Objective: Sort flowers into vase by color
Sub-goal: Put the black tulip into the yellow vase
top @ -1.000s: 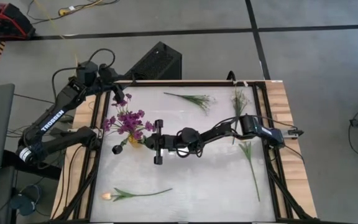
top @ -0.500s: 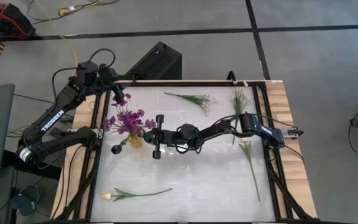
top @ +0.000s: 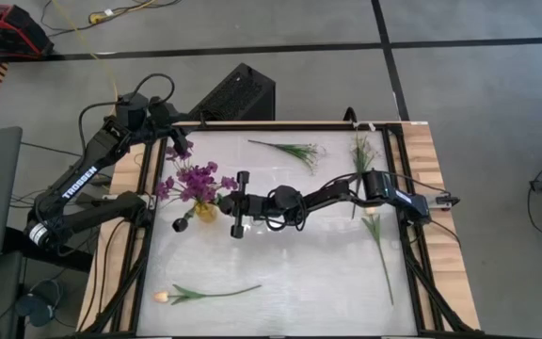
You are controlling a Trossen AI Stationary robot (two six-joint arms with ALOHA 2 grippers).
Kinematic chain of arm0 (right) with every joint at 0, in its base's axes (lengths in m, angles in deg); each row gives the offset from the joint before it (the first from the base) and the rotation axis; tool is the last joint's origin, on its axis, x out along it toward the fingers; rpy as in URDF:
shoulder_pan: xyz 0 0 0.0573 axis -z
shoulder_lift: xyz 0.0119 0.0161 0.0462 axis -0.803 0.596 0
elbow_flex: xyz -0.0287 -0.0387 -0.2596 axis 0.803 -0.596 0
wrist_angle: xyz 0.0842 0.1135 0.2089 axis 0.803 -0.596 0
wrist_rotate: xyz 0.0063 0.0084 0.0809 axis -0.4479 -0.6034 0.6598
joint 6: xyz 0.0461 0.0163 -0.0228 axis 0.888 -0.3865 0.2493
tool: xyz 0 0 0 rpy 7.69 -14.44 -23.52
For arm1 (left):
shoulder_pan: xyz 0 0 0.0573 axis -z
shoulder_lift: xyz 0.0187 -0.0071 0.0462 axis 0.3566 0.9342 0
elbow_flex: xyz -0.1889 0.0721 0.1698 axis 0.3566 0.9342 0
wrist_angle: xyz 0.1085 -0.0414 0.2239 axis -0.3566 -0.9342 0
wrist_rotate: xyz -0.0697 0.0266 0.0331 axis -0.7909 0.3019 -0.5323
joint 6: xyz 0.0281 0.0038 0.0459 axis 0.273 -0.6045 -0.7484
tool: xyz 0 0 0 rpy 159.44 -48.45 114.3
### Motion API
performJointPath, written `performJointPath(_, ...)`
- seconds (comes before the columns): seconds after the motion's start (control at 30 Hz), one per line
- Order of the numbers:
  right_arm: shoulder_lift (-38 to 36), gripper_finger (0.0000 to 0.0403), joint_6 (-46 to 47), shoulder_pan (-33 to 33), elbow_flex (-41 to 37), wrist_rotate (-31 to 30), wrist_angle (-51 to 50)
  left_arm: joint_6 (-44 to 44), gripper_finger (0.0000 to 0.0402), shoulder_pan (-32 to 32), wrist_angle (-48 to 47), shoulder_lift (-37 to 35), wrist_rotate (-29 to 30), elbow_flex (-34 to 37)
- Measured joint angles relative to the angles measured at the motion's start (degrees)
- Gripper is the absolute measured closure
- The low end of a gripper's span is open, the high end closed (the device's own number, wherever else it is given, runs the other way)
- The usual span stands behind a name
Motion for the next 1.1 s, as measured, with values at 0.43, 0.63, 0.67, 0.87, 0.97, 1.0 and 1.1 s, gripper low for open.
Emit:
performJointPath(0.43, -0.03, 0.0381, 0.04, 0.00, 0.00, -1.42, -1.71, 0.00, 0.0228, 0.00, 0.00, 0.00, 0.02, -0.02)
performJointPath(0.63, -0.05, 0.0381, 3.01, 0.10, 0.00, -1.55, -4.80, 0.00, 0.0228, 0.00, 0.00, 0.00, 0.04, -0.02)
performJointPath(0.67, -0.05, 0.0381, 3.49, 0.20, 0.00, -1.55, -5.25, 0.00, 0.0228, 0.00, 0.00, 0.00, 0.06, -0.02)
performJointPath(0.87, -0.05, 0.0381, 7.60, 1.12, 1.20, -1.60, -8.44, 0.00, 0.0228, 0.01, 0.02, 0.01, 0.41, -0.02)
performJointPath(0.97, -0.05, 0.0380, 8.16, 1.46, 3.95, -1.59, -14.91, 0.00, 0.0228, 0.00, 0.02, 0.01, 0.42, -0.02)
performJointPath(1.0, -0.05, 0.0380, 8.16, 1.51, 5.08, -1.57, -17.80, 0.00, 0.0228, 0.00, 0.02, 0.02, 0.43, -0.02)
performJointPath(1.1, -0.05, 0.0380, 8.13, 1.51, 8.76, -1.51, -26.53, 0.00, 0.0228, 0.02, 0.02, 0.02, 0.43, -0.02)
